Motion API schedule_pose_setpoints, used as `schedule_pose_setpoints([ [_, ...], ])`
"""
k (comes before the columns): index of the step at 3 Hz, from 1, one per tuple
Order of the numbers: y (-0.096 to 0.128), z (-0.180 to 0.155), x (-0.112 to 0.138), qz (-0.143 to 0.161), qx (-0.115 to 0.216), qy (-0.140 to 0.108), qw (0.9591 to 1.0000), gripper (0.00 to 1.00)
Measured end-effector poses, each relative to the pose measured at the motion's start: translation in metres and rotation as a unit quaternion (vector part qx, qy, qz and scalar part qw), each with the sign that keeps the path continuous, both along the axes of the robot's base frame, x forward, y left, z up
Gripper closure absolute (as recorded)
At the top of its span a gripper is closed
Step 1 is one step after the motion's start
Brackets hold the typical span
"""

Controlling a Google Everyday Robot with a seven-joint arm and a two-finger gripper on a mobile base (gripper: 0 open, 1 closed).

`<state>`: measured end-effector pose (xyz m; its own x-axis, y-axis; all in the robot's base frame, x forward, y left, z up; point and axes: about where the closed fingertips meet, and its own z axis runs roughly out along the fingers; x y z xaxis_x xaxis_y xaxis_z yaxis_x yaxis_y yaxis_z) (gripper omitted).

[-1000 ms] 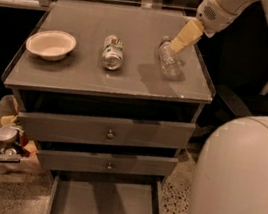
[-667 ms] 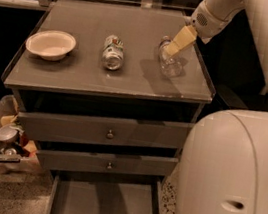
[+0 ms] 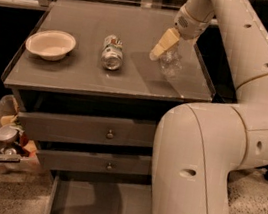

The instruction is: Place water bottle into bottom drawer

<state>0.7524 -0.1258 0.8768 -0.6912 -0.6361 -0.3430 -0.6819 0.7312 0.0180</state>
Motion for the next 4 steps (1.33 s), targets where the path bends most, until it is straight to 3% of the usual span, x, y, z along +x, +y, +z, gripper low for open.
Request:
schedule_pose_setpoints([
  [2,0.040,-0.013,0.005,0.015,0.011,0.027,0.9995,0.00],
  [4,0.027,-0.042,0.016,0.018,-0.005,0.031,0.9994,0.00],
])
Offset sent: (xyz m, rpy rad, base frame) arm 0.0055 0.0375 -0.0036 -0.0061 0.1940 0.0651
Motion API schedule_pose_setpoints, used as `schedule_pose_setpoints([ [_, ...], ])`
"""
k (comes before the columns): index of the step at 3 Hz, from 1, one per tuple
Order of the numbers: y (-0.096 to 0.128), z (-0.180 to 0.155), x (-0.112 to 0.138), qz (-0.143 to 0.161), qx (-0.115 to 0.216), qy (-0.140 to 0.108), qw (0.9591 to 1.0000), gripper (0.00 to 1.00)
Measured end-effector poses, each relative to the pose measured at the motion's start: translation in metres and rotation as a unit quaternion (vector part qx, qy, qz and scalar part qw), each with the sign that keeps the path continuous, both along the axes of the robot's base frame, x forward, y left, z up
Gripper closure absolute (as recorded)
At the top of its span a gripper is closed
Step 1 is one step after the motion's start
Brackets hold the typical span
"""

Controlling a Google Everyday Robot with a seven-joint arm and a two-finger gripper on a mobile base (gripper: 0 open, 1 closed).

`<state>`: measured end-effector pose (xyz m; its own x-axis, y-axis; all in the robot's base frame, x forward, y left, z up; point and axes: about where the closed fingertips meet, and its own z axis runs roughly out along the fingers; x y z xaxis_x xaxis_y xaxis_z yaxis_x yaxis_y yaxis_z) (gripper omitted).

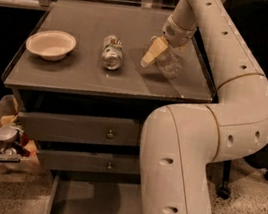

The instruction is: Place water bottle into bottom drawer

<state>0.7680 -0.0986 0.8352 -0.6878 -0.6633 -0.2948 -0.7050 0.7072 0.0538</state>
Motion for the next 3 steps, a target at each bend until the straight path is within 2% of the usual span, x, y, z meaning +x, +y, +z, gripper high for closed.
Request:
schedule_pose_setpoints([
  [1,0.0049,-0.0019,0.0084,-0.002,0.005,-0.012,0.9999,0.19],
  [3,0.0088,-0.0014,0.0156,-0.003,0.009,-0.021,0.9997,0.65],
])
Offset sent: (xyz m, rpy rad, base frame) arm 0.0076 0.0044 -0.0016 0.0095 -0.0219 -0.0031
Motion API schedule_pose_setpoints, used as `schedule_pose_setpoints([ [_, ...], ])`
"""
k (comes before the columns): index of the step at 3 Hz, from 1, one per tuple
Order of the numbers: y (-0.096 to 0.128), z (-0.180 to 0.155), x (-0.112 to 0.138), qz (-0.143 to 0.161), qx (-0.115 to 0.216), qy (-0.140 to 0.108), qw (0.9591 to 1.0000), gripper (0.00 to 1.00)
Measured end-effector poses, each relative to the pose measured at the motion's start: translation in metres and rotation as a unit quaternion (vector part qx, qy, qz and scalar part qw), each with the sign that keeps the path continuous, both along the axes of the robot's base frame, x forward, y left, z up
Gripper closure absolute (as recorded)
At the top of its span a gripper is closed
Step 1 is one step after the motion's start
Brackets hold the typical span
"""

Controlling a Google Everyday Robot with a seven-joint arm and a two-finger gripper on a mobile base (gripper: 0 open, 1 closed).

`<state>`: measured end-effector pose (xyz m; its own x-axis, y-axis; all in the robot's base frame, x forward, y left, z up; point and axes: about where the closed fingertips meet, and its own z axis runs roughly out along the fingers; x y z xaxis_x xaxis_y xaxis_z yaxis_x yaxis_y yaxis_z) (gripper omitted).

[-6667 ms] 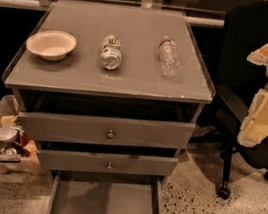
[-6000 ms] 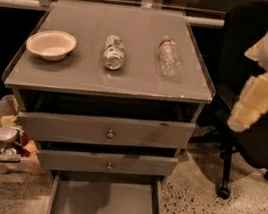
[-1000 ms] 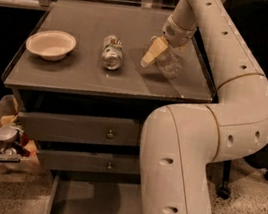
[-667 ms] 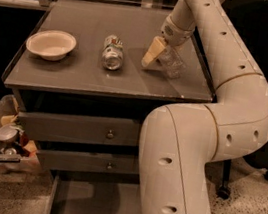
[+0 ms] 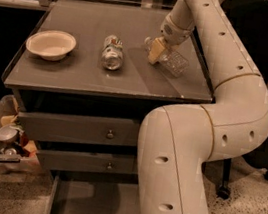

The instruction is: Place water bottle into bottom drawer

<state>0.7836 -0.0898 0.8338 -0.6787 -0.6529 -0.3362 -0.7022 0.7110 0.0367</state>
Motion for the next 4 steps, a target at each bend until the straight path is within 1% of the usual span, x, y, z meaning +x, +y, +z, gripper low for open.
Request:
schedule_pose_setpoints([
  [1,0.002,0.001,0.004,-0.001,0.002,-0.006,1.0000,0.88],
  [2,0.004,0.002,0.006,-0.001,0.004,-0.010,0.9999,1.00],
  [3,-0.007,0.011,0.002,-0.009,0.026,-0.016,0.9995,1.00],
  [4,-0.038,0.027,-0.034,-0.045,0.034,0.005,0.9984,1.00],
])
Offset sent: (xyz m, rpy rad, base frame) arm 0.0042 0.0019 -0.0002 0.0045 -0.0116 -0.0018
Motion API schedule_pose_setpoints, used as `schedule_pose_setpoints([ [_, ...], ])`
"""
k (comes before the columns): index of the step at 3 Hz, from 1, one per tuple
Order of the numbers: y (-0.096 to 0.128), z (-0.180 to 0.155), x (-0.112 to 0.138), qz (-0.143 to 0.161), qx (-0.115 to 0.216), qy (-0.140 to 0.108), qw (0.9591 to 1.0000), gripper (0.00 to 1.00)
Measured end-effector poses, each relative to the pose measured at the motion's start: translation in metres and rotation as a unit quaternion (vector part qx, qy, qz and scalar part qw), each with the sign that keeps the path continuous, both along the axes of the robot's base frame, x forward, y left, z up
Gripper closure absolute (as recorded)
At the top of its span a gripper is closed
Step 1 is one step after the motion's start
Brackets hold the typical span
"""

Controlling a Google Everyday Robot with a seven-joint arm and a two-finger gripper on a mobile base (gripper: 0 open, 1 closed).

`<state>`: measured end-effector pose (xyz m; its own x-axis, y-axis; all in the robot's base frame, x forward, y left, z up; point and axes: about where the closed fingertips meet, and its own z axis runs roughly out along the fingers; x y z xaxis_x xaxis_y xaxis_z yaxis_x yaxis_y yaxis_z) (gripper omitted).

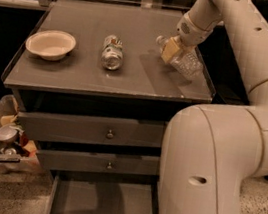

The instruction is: Place water bottle into bottom drawer

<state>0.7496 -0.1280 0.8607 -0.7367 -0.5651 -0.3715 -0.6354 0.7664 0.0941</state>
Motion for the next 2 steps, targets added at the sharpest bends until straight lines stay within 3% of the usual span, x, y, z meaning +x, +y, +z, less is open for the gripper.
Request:
schedule_pose_setpoints([
  [1,0.0013,-0.0153,-0.0082,0.001,-0.003,0.018,0.9998,1.00],
  [2,0.0014,-0.0154,-0.0082,0.001,-0.003,0.018,0.9998,1.00],
])
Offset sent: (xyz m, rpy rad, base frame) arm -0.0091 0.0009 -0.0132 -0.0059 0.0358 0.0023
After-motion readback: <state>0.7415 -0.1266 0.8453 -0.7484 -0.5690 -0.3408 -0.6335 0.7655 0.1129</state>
